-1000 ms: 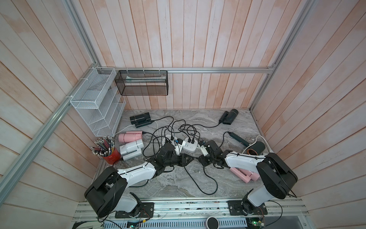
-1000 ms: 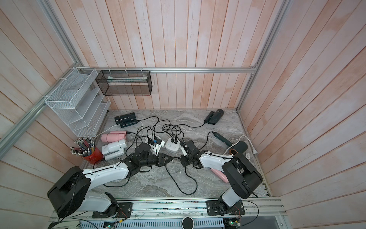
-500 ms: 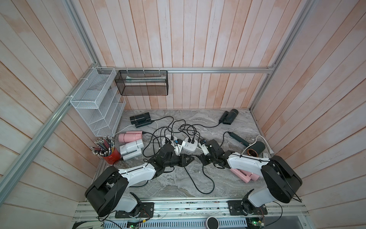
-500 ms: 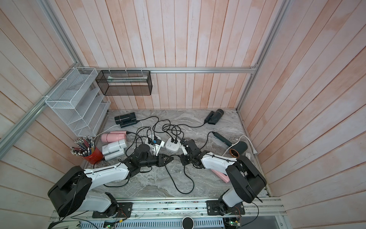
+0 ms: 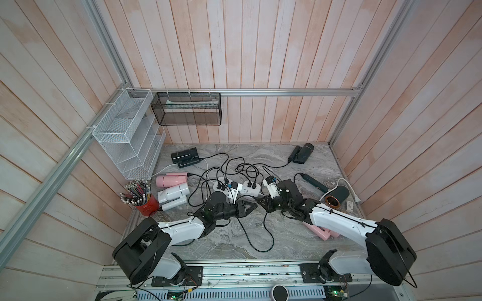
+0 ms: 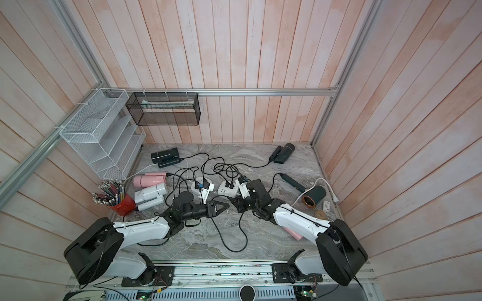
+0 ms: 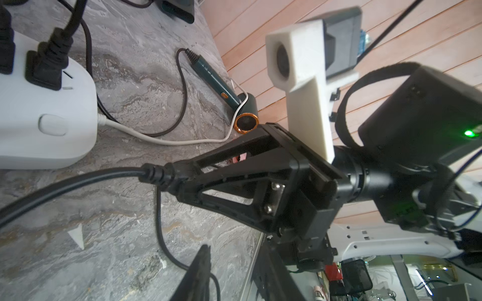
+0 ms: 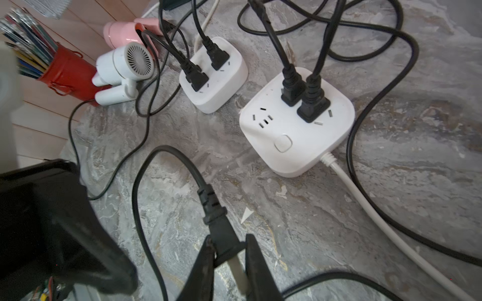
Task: Charge the blow dryers
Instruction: Pick up the plug from the center of the board.
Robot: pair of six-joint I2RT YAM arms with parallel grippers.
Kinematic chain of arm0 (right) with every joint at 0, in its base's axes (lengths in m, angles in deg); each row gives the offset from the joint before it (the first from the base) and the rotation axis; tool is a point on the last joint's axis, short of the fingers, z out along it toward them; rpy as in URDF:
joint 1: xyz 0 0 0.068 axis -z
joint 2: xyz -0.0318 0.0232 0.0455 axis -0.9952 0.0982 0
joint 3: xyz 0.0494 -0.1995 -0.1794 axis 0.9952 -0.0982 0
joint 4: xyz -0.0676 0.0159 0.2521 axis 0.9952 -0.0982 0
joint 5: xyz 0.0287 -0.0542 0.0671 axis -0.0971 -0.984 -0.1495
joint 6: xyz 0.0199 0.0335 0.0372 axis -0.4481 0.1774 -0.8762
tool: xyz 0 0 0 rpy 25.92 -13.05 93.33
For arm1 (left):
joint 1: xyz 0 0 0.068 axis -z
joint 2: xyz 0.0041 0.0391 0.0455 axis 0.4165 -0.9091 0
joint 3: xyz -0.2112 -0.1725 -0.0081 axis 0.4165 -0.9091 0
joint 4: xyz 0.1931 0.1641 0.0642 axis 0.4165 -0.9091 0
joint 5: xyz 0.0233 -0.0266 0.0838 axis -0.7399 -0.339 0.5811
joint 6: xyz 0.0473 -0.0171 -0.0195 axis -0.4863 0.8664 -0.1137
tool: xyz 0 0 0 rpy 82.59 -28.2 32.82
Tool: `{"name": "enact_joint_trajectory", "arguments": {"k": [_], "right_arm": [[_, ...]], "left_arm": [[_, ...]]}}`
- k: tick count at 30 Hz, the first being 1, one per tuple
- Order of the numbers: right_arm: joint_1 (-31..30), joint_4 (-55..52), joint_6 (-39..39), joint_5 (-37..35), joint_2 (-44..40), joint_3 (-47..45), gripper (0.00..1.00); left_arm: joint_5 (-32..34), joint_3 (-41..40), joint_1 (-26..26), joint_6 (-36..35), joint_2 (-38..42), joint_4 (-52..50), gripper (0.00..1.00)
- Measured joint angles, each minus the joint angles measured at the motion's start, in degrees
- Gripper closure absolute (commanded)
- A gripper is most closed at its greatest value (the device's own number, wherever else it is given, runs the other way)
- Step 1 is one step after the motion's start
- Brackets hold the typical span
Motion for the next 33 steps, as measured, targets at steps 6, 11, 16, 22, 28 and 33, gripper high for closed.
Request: {"name": "enact_joint_trajectory", "arguments": {"k": [6,11,16,22,28,33], "right_arm": [[3.3,1.1,-1.7,7.8,-3.6,-0.1,0.84],[5.1,1.6,-2.0,15.5,-5.8,-0.2,0.85],[5.2,1.6,-2.0,21.3,-5.9,-0.4,0.85],[5.2,2.1,-2.0,25.9,-5.9,-1.2,0.85],[5.2,3.4,-2.2,28.5,-5.9,-1.3,0.86],[5.4,4.1,-2.6,29.6,-5.9,-1.4,0.86]], "left_arm": [[-0.2,-2.9,-1.5,3.6,-0.4,7.2,0.53],[-1.2,-3.6,-2.4,3.8,-0.9,10.4,0.5],[-2.1,-3.6,-2.6,3.0,-0.9,13.5,0.51],[-3.3,-3.6,-2.7,2.3,-0.9,15.3,0.55],[-3.7,-3.6,-3.0,3.1,-0.9,17.4,0.66],[-4.3,-3.6,-3.2,4.0,-0.9,19.2,0.74]]}}
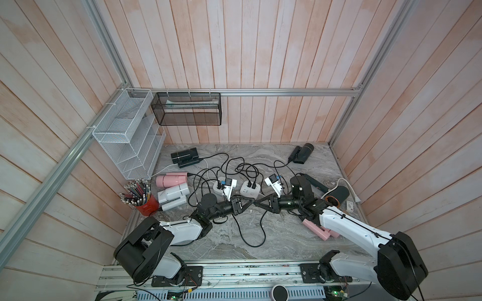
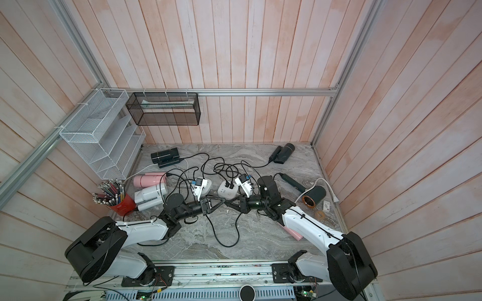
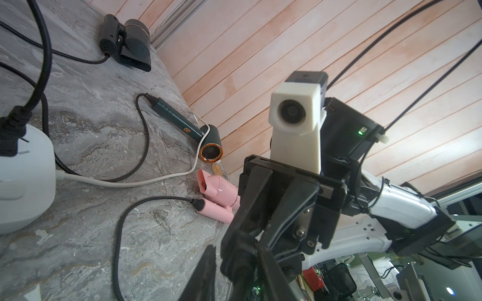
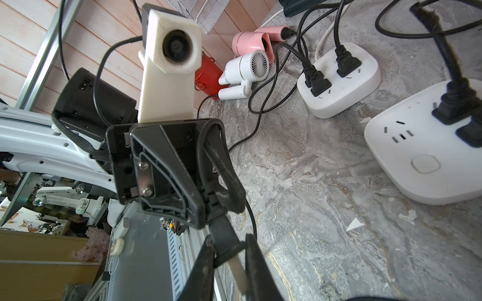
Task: Charge the blow dryers
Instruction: Pick up the plug from the center of the board, then insert the plug into the socket.
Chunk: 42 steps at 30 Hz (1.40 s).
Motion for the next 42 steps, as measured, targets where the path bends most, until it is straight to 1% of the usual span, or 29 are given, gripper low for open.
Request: {"name": "enact_joint_trajectory", "arguments": {"k": [4,7,8,10,12,14,16,20,24,28,30,34,37,42], "right_arm": [[0.2,0.6,-0.3,0.5,0.0,-0.3,0.86],[0.3,0.9,-0.5,0.8,0.1,-0.3,0.85],[0.3,0.9,-0.7,0.9,0.2,-0.3,0.82],[0.4,1.1,-0.9,1.0,0.2,-0.3,0.75],[0.4,1.3,-1.3,1.0,0.3,-0.3,0.69],[0.5,1.6,-1.6,0.9,0.3,-0.3,0.58],[0.5,1.9,-2.1,0.6,0.2,-0.4,0.51],[0.6,1.6,-2.6,-1.9,-0.7,-0.6,0.44],[0.7,0.2,-2.6,-7.3,-3.3,-0.6,0.38],[0.7,-1.7,-2.1,-13.7,-6.4,-0.7,0.28],[0.8,-2.2,-1.7,-16.3,-7.9,-1.0,0.21],[0.8,-3.2,-1.3,-20.3,-10.1,-2.5,0.02],[0.8,-4.3,-0.9,-22.4,-10.5,-3.1,0.01],[0.9,-4.9,-0.3,-24.2,-10.7,-3.6,0.01]], "left_arm": [[-0.5,0.0,0.0,0.2,0.0,0.5,0.8],[-0.8,0.0,0.0,0.2,0.0,0.6,0.82],[-0.9,0.0,0.0,0.1,0.0,0.6,0.83],[-1.0,0.0,-0.1,0.1,0.0,0.6,0.86],[-1.0,0.0,-0.1,-0.1,0.0,0.5,0.87],[-0.9,0.0,-0.1,-0.5,0.1,-0.4,0.88],[-0.4,0.0,-0.2,-1.5,0.8,-2.9,0.88],[1.9,1.3,-0.4,-5.5,3.0,-11.5,0.88],[6.2,5.5,-0.6,-11.1,4.2,-22.4,0.88],[12.8,10.8,-0.6,-17.8,4.2,-32.7,0.88],[16.2,13.4,-0.6,-20.9,3.8,-36.7,0.88],[23.1,18.1,-0.5,-26.4,1.6,-42.7,0.88],[27.6,21.2,0.0,-29.7,-1.4,-46.1,0.88],[33.0,25.5,2.1,-34.0,-6.9,-49.7,0.88]]}}
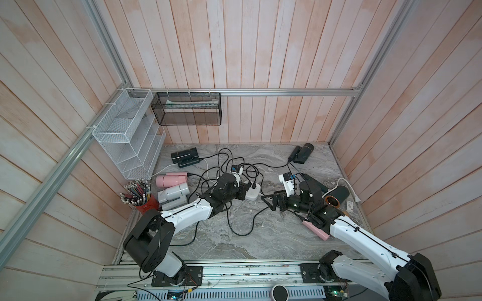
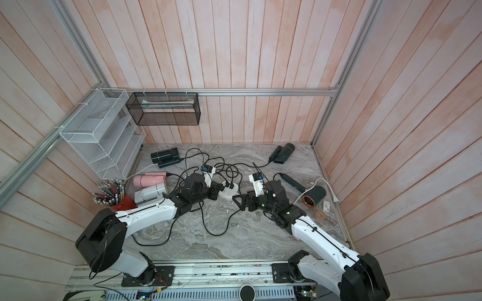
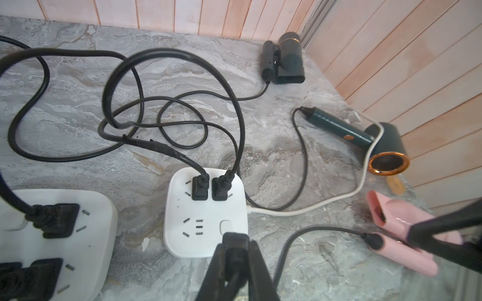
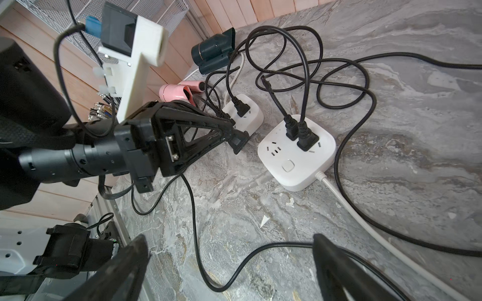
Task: Charge the blow dryers
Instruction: Insert the plug into the socket.
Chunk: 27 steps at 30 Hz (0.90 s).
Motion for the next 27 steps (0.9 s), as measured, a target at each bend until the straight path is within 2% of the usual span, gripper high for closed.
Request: {"name": "enact_joint_trajectory", "arguments": {"k": [11,27], "right_arm": [[0.0,0.0,0.6,-2.8,-1.4,-2.5,0.02],[0.0,0.0,0.7,-3.2,-1.0,-2.7,0.01]], "left_arm": [[7.4,6.2,1.5,-4.5,-9.6,-4.3,0.88],[8.4,8.0,1.5,-5.9,-12.1,-5.7,0.88]]}}
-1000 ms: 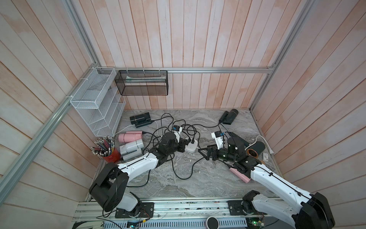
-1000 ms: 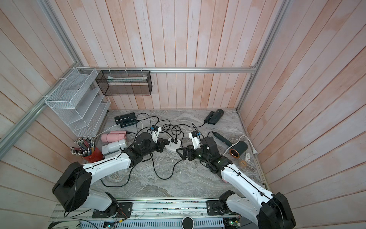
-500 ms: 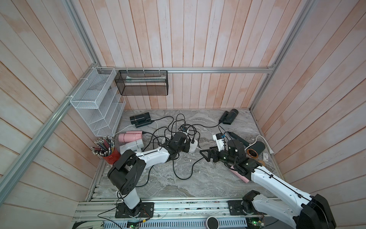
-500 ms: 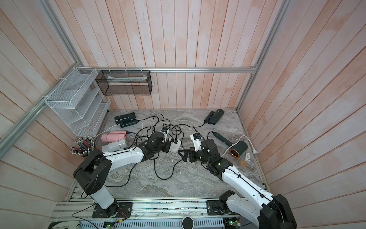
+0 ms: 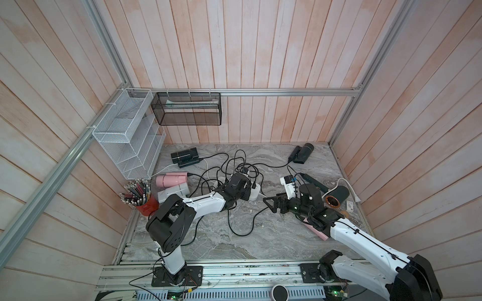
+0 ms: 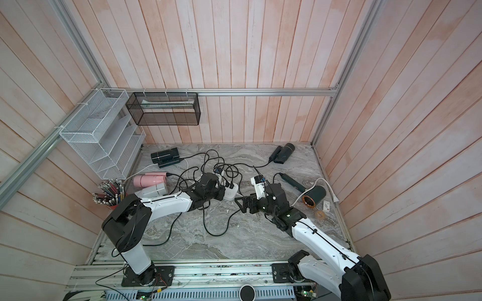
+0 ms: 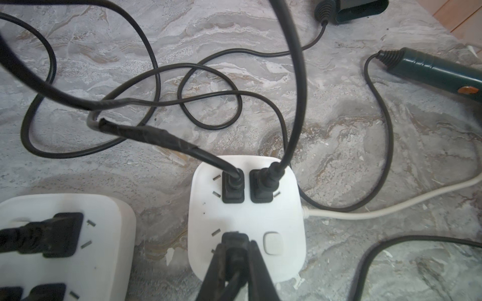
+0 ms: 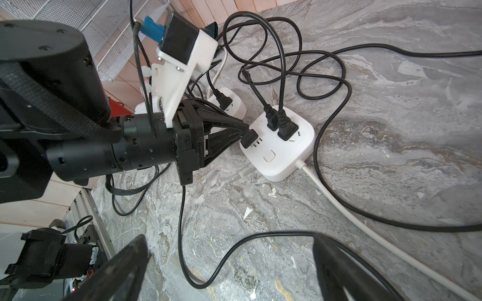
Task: Charge the blow dryers
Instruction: Insert the plug into the socket.
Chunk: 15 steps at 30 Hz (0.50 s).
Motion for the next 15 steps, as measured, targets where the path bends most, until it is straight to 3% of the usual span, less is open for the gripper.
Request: {"name": "enact_joint_trajectory", "arguments": {"k": [15], "right_arm": [[0.0,-0.1,0.7,-0.4,0.6,0.0,0.01]], "left_arm": [[0.0,0.9,0.0,0.0,-1.6,0.9,0.88]]}}
